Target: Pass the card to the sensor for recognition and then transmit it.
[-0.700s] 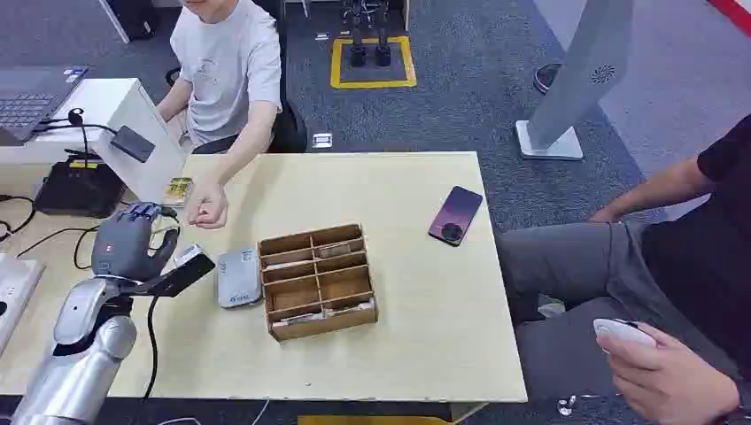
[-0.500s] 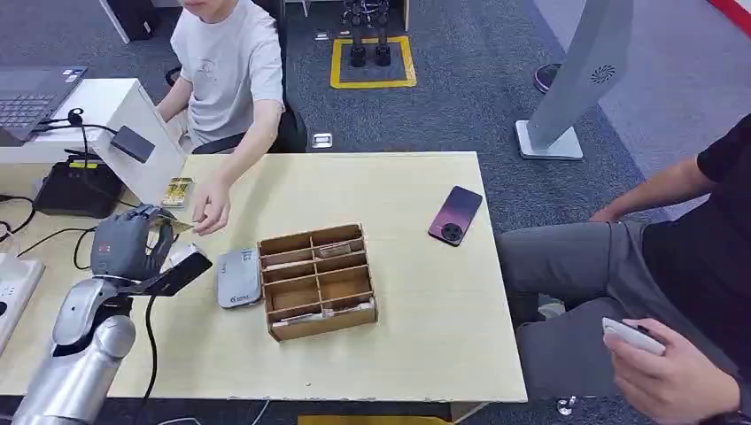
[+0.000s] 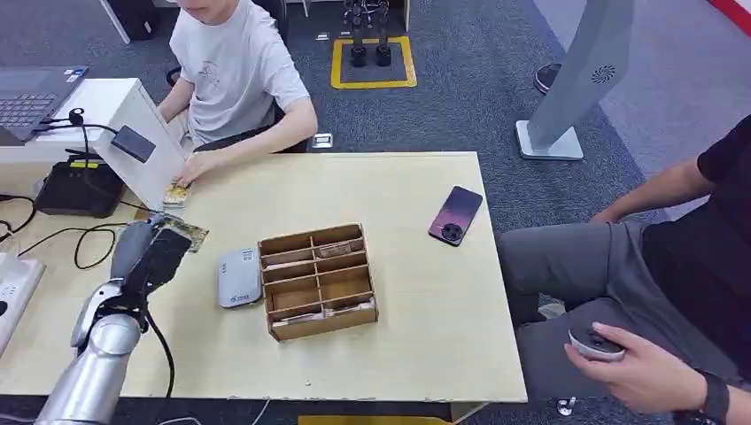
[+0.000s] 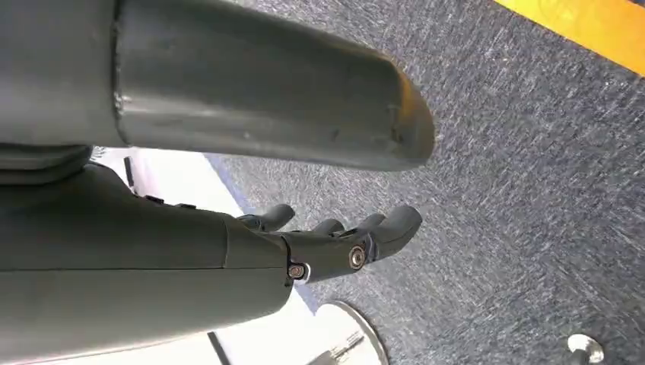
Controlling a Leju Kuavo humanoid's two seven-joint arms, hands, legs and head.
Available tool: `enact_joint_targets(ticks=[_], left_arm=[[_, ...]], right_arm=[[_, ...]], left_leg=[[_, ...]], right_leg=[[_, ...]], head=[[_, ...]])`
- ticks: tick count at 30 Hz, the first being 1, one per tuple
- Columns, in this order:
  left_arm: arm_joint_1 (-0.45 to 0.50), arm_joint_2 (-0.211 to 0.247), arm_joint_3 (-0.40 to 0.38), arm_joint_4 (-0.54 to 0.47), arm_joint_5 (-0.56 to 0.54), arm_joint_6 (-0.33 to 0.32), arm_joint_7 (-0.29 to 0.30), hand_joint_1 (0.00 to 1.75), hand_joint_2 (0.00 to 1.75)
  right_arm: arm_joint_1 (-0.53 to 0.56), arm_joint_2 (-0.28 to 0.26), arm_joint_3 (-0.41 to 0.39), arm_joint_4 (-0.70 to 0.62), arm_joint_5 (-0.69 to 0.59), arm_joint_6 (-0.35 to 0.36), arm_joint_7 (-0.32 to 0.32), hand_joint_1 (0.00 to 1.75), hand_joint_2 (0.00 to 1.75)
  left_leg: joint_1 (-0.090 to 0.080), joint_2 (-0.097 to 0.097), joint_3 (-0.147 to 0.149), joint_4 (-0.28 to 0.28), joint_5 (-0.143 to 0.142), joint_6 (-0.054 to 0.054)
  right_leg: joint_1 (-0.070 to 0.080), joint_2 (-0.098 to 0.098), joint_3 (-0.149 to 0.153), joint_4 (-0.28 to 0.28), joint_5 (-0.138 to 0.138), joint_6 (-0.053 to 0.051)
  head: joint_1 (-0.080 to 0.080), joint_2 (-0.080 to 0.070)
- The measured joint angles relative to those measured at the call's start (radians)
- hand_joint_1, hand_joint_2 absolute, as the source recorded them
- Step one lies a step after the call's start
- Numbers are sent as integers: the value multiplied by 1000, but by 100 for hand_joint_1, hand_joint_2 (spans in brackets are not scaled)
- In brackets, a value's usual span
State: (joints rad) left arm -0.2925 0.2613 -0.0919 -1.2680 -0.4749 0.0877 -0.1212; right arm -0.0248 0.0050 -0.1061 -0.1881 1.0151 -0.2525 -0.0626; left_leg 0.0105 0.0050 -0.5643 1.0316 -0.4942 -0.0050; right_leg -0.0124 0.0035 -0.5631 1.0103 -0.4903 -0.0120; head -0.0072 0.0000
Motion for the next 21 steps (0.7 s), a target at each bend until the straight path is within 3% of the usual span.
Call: enact_joint_targets(ticks=[3, 11, 21], left_arm=[[0, -6, 0, 15, 14, -36, 42, 175, 175], [11, -37, 0, 60, 10, -40, 62, 175, 175], [22, -136, 0, 149, 32, 78, 70, 175, 175]], right_arm=[[6, 0, 0, 0, 0, -6, 0, 0, 0], [8, 1, 0, 2, 2, -9, 1, 0, 0], [4, 7, 0, 1, 22, -2, 17, 0, 0]], left_leg=[[0, 0, 0, 0, 0, 0], [0, 0, 0, 0, 0, 0], [0, 0, 0, 0, 0, 0]], right_leg=[[0, 0, 0, 0, 0, 0], [0, 0, 0, 0, 0, 0], [0, 0, 0, 0, 0, 0]], head=[[0, 0], [0, 0], [0, 0]])
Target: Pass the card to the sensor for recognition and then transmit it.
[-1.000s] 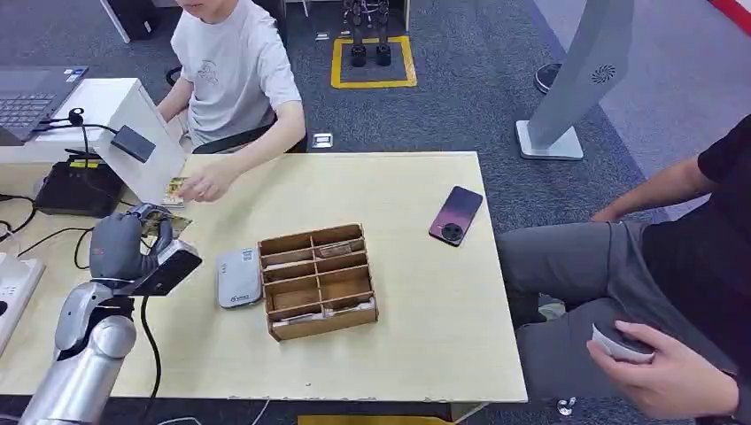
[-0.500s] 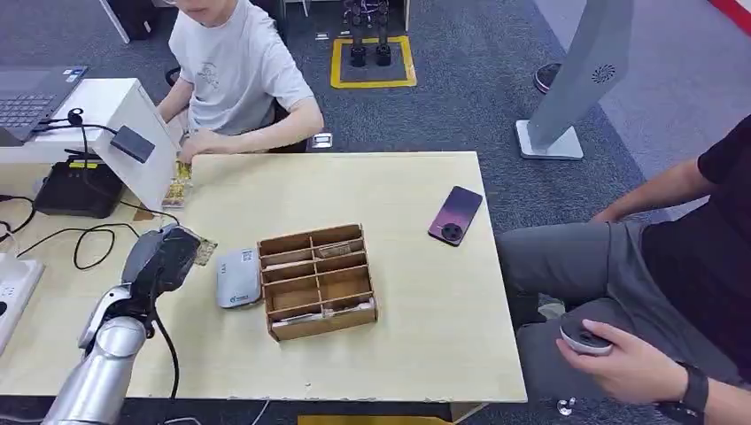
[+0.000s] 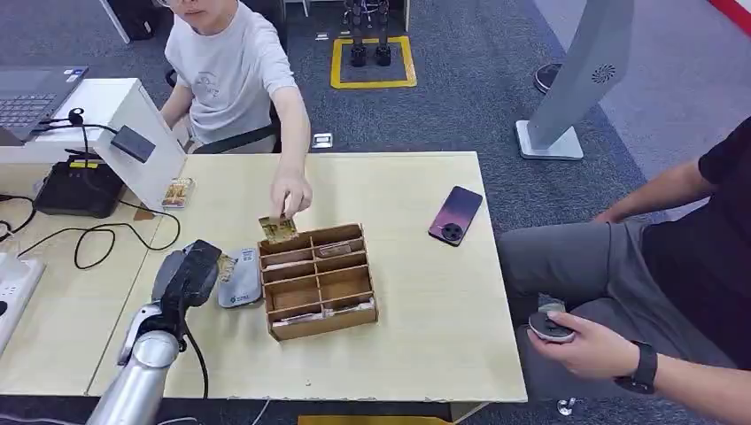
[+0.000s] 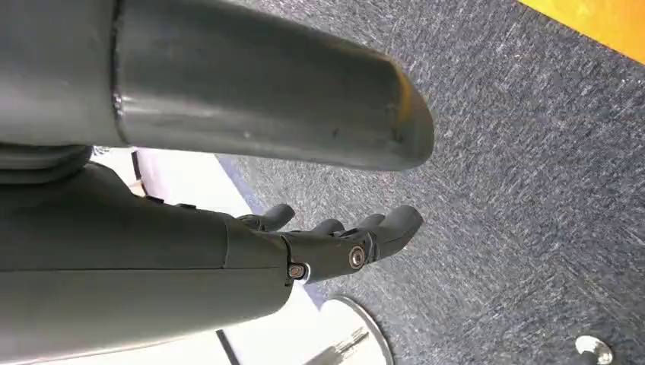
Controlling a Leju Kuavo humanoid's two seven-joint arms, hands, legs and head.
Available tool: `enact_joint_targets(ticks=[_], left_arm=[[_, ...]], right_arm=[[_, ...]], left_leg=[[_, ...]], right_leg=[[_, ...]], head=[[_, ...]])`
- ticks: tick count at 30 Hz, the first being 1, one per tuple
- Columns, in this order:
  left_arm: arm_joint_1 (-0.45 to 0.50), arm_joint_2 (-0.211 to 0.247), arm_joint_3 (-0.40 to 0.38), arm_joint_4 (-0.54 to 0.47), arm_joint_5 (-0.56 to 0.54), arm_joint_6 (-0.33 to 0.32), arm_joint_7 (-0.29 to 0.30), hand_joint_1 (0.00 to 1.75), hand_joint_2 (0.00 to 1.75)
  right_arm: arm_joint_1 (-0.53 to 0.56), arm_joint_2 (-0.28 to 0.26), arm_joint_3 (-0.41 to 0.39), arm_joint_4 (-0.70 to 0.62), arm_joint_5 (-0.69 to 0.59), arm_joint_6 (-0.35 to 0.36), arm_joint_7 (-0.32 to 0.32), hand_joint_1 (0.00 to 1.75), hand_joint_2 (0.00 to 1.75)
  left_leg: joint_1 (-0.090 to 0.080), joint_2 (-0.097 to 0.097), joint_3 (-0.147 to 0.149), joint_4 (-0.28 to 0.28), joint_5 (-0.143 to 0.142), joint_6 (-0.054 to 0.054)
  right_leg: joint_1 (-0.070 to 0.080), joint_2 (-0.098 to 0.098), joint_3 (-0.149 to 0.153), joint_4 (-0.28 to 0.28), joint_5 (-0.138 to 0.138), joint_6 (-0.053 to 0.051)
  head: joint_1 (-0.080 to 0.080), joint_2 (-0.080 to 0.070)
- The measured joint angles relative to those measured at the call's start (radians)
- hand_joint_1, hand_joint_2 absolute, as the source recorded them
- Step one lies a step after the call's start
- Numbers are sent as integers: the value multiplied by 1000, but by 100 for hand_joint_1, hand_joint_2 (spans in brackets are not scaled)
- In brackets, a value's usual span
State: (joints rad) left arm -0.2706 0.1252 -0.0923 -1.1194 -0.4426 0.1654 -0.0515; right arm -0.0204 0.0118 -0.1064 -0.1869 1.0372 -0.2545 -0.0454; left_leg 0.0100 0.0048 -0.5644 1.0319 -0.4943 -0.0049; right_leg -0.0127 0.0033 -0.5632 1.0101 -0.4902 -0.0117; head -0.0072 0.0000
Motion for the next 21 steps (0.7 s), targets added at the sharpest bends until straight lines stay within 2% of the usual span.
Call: enact_joint_targets(ticks=[4, 12, 21], left_arm=[[-19, -35, 0, 63, 24, 38, -17, 175, 175], [-44, -73, 0, 121, 28, 58, -22, 175, 175], [-103, -82, 0, 239, -48, 212, -23, 175, 175]], right_arm=[[-6, 3, 0, 0, 9, 6, 1, 0, 0], [-11, 8, 0, 0, 11, 11, 5, 0, 0], [-18, 10, 0, 0, 27, 23, 10, 0, 0]], left_leg=[[0, 0, 0, 0, 0, 0], [0, 0, 0, 0, 0, 0], [0, 0, 0, 0, 0, 0]], right_leg=[[0, 0, 0, 0, 0, 0], [0, 0, 0, 0, 0, 0], [0, 0, 0, 0, 0, 0]], head=[[0, 0], [0, 0], [0, 0]])
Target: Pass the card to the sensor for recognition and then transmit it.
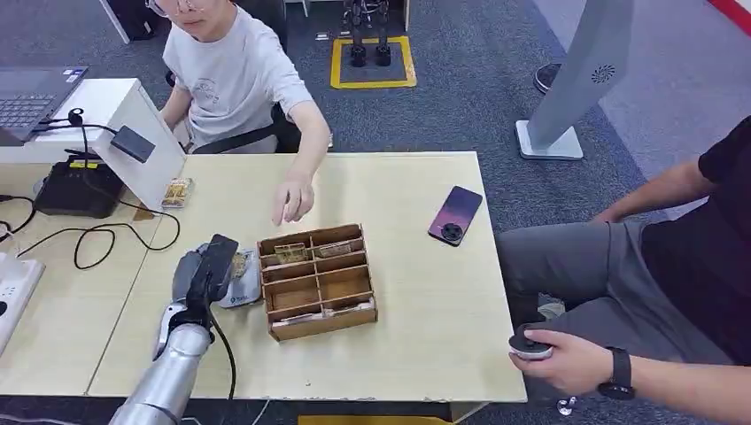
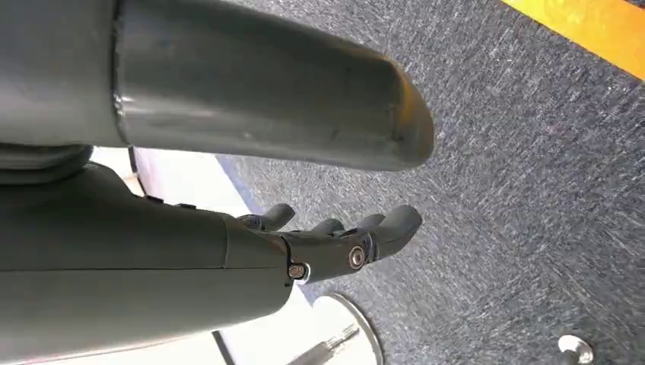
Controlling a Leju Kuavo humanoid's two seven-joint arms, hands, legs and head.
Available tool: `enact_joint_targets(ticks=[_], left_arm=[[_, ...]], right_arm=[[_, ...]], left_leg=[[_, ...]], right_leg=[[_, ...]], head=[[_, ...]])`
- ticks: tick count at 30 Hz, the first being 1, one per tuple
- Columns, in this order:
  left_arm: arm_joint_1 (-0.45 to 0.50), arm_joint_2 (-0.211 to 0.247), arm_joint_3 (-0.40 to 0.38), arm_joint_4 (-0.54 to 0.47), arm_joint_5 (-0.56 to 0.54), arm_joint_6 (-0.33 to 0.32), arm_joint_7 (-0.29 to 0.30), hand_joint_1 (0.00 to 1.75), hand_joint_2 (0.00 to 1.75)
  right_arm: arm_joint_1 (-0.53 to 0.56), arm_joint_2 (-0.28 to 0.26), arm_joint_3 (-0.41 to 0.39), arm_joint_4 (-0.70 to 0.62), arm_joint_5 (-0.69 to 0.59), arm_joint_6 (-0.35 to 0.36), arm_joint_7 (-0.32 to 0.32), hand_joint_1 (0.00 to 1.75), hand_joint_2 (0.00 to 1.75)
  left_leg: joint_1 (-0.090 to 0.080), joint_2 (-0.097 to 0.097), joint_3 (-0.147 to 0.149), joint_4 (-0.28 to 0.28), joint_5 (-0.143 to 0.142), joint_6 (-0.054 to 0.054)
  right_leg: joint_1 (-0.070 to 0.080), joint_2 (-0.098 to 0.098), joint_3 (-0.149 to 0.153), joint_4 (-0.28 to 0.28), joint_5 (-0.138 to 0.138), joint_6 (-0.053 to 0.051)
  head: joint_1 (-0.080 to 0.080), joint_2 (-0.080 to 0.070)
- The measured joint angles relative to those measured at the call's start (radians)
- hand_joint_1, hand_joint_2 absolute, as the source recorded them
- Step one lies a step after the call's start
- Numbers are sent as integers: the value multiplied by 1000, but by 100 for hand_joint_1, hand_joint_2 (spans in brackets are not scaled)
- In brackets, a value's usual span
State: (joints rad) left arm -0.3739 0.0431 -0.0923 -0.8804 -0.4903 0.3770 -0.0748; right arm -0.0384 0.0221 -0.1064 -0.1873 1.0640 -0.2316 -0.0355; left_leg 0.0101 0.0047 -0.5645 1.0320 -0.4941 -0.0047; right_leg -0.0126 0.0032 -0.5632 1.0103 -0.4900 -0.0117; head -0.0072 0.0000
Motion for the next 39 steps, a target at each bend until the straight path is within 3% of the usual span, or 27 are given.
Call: enact_joint_targets(ticks=[12, 30, 36, 39], left_arm=[[-20, 16, 0, 75, -81, 66, 2, 175, 175], [-15, -1, -6, 141, -338, 172, 34, 175, 175], [-12, -6, -7, 145, -324, 161, 12, 175, 175], [-12, -12, -3, 143, -244, 124, -51, 175, 175]], right_arm=[[-3, 7, 0, 0, 14, -8, -18, 0, 0], [-13, 11, 0, -2, 23, -10, -51, 0, 0], [-14, 11, 0, -2, 24, -12, -49, 0, 0], [-14, 11, -1, -2, 25, -17, -49, 0, 0]], left_leg=[[0, 0, 0, 0, 0, 0], [0, 0, 0, 0, 0, 0], [0, -1, 0, 0, 0, 0], [0, -1, 1, 0, 0, 0]], right_leg=[[0, 0, 0, 0, 0, 0], [0, 0, 1, 0, 0, 0], [0, -1, 1, 0, 0, 0], [0, -1, 1, 0, 0, 0]], head=[[0, 0], [0, 0], [0, 0], [0, 0]])
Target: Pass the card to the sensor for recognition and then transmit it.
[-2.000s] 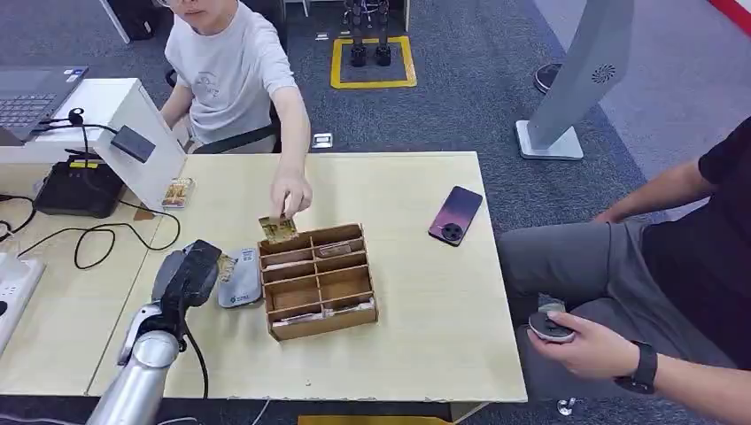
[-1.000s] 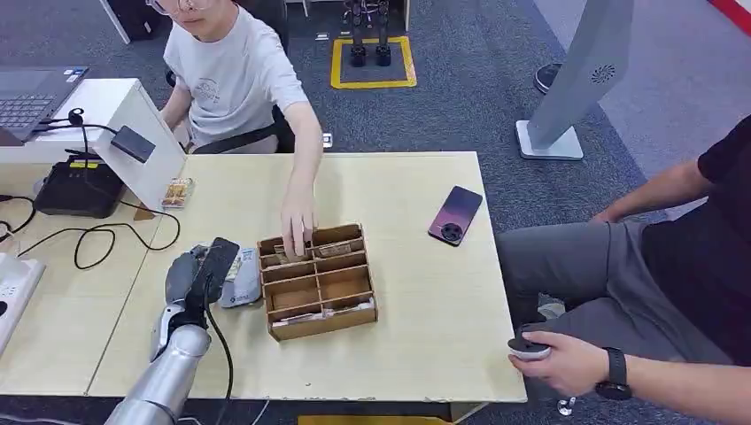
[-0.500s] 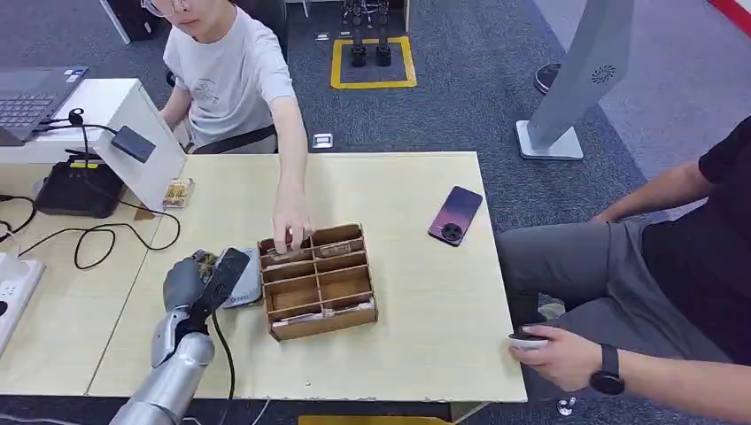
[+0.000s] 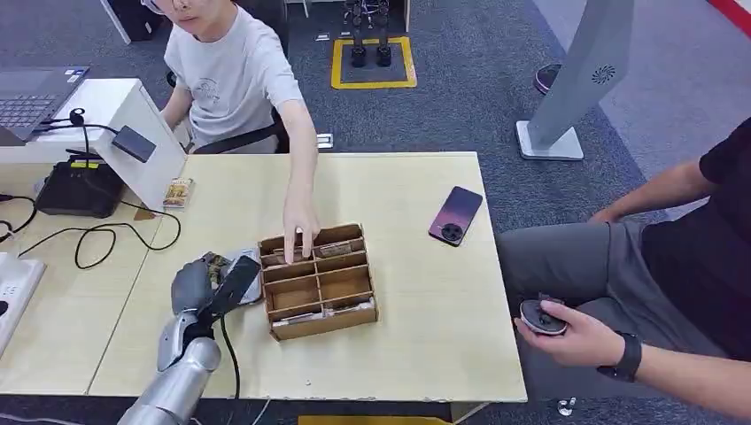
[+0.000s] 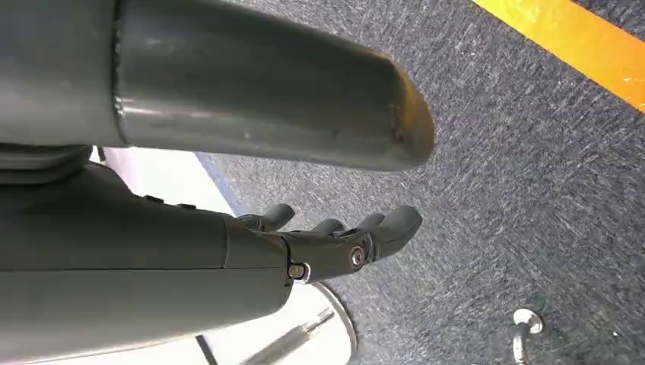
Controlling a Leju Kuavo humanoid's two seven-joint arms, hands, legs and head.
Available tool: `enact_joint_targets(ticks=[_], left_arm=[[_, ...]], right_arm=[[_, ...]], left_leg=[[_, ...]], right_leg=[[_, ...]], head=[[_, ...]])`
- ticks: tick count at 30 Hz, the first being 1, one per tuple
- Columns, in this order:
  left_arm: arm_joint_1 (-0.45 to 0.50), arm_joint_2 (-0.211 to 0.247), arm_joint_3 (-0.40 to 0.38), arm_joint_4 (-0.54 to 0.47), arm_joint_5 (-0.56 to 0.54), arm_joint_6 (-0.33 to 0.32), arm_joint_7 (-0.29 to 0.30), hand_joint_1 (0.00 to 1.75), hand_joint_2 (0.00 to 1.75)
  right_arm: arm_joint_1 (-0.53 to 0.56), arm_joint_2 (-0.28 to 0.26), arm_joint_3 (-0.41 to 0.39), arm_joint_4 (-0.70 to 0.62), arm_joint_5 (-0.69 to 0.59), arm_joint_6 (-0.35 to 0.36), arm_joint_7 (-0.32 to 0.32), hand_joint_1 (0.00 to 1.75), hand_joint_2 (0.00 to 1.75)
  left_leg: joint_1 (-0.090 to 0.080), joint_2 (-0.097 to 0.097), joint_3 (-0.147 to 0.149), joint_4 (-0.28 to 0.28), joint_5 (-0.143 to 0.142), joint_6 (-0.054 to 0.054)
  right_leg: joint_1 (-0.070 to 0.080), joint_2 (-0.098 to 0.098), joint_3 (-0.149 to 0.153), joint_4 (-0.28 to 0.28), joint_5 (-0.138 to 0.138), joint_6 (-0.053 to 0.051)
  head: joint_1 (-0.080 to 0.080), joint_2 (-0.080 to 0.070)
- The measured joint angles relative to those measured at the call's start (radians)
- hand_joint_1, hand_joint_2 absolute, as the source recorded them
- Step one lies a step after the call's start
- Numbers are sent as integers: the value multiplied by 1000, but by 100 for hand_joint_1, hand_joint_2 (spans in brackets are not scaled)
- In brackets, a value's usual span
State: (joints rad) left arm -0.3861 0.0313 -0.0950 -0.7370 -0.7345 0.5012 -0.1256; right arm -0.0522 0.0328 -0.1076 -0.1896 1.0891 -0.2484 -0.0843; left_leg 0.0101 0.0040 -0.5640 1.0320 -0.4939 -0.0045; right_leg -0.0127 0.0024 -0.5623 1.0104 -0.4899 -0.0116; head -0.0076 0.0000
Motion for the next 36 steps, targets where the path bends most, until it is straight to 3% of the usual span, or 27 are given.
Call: enact_joint_targets(ticks=[3, 7, 11, 14, 24, 26, 32, 36], left_arm=[[4, -14, 29, -46, 238, -104, -102, 175, 175], [9, -28, 64, -134, 535, -191, -157, 175, 175], [4, -30, 93, -250, 821, -224, -168, 175, 175], [-10, -28, 101, -327, 922, -218, -163, 175, 175], [-18, -26, 101, -417, 964, -208, -168, 175, 175], [-24, -22, 101, -427, 948, -182, -179, 175, 175], [-112, 9, 92, -406, 604, 53, -233, 175, 175], [-143, 24, 80, -359, 437, 103, -249, 175, 175]], right_arm=[[0, 0, -2, 0, 3, -6, 0, 0, 0], [0, 0, -2, 0, 14, -19, -2, 0, 0], [0, 0, -2, 0, 29, -21, 3, 0, 0], [-1, 0, -2, 0, 32, -22, 6, 0, 0], [-1, 0, -2, 0, 34, -25, 8, 0, 0], [-1, 0, -2, 0, 35, -25, 11, 0, 0], [-12, 0, -2, -1, 55, -3, 13, 0, 0], [-22, 0, -2, -6, 64, 7, 10, 0, 0]], left_leg=[[0, 0, 0, 0, 1, 1], [0, 0, 0, 0, 1, 1], [0, 0, 0, 0, 1, 1], [0, -1, -1, 0, 1, 1], [0, 0, -1, 1, 1, 1], [0, 0, -1, 1, 1, 1], [0, 0, -1, 1, 2, 1], [0, 0, -1, 1, 2, 0]], right_leg=[[0, 0, 0, 0, 0, 0], [0, 0, 0, 0, 1, 1], [0, 0, 0, 0, 1, 1], [0, 0, 0, 0, 1, 1], [0, 0, 0, 0, 1, 1], [0, 0, -1, 0, 1, 1], [0, 0, -1, 0, 2, 0], [0, 0, -1, 0, 2, 1]], head=[[0, 0], [0, 0], [0, 0], [0, 0], [0, 0], [0, 0], [0, 0], [0, 0]])
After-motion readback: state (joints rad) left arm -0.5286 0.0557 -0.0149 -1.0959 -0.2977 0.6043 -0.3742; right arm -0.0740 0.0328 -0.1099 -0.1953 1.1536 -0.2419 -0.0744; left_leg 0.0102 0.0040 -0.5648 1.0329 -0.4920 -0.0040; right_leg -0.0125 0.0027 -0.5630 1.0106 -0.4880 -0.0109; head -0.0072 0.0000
